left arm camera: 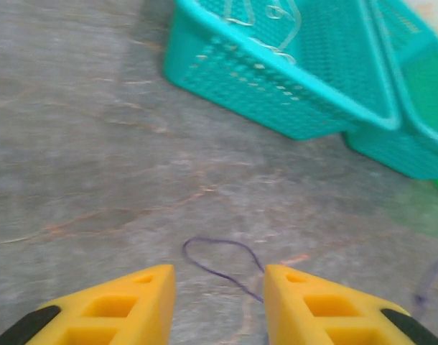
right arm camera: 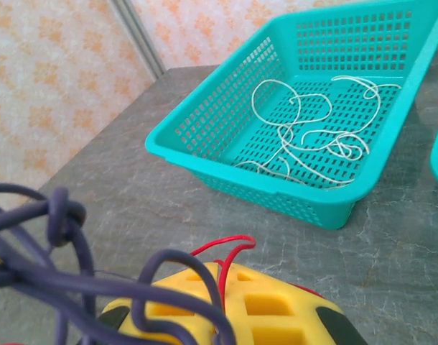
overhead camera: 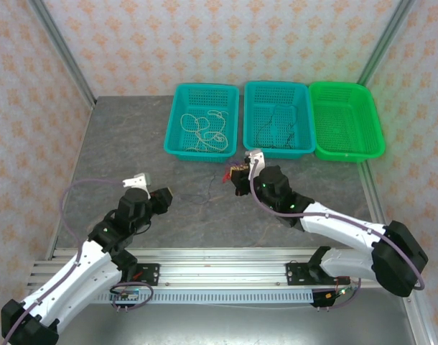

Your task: Untangle the cables

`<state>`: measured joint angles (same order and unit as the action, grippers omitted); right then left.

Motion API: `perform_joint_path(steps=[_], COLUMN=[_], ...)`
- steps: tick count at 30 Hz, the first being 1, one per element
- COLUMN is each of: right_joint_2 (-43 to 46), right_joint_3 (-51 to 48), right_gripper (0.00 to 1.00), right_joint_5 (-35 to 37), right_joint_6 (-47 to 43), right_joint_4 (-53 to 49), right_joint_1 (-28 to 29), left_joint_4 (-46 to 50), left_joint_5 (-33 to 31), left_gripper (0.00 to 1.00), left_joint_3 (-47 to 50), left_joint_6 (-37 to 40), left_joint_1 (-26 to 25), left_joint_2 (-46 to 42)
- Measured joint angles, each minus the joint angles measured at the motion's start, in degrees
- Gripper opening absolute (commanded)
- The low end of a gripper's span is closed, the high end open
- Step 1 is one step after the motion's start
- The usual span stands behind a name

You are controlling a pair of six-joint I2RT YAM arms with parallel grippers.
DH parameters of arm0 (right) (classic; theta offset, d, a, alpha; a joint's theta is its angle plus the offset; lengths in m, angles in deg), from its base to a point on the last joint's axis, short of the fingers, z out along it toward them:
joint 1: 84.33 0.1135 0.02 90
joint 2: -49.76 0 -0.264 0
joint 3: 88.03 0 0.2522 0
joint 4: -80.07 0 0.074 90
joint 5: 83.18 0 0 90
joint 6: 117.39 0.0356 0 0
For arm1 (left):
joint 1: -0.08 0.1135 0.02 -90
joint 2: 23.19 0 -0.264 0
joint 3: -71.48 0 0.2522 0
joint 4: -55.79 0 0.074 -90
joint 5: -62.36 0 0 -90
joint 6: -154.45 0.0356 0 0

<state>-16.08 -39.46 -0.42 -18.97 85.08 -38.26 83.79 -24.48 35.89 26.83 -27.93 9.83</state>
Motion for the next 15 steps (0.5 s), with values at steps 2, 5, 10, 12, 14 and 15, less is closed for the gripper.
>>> perform_joint_path(steps=[2, 5, 10, 12, 14, 15], right_joint_2=[0.4, 0.5, 0.5, 0.5, 0.5, 0.5], right_joint_3=[0.5, 0.7, 0.7, 0.7, 0.7, 0.8], right_gripper=[0.0, 0.0, 0.0, 0.0, 0.0, 0.0], right_joint_5=[-1.0, -2.3, -4.3, -5.2, -6.3, -6.9], right_joint_6=[-0.5, -0.9, -1.1, -1.1, -1.2, -1.2], right_joint_4=[-1.3, -2.2, -3.2, -3.4, -3.6, -3.8], right_joint_1=[0.0, 0.0, 0.0, 0.0, 0.0, 0.0], left_joint_4=[-3.2, -7.9, -13.2, -15.3, -17.1, -18.0], left_joint_5=[5.7, 13.1, 21.4, 24.3, 27.2, 28.7], left_gripper=[0.43, 0.43, 0.43, 0.43, 0.43, 0.43], left_joint_3=[-1.0, -5.0, -14.3, -16.9, -19.1, -20.1], left_joint_6=[2.3, 6.1, 12.9, 14.8, 16.0, 16.6], left_joint_1=[-0.1, -1.6, -6.3, -6.9, -7.1, -7.3], left_joint_2=[1.6, 5.9, 15.7, 19.2, 23.0, 25.1])
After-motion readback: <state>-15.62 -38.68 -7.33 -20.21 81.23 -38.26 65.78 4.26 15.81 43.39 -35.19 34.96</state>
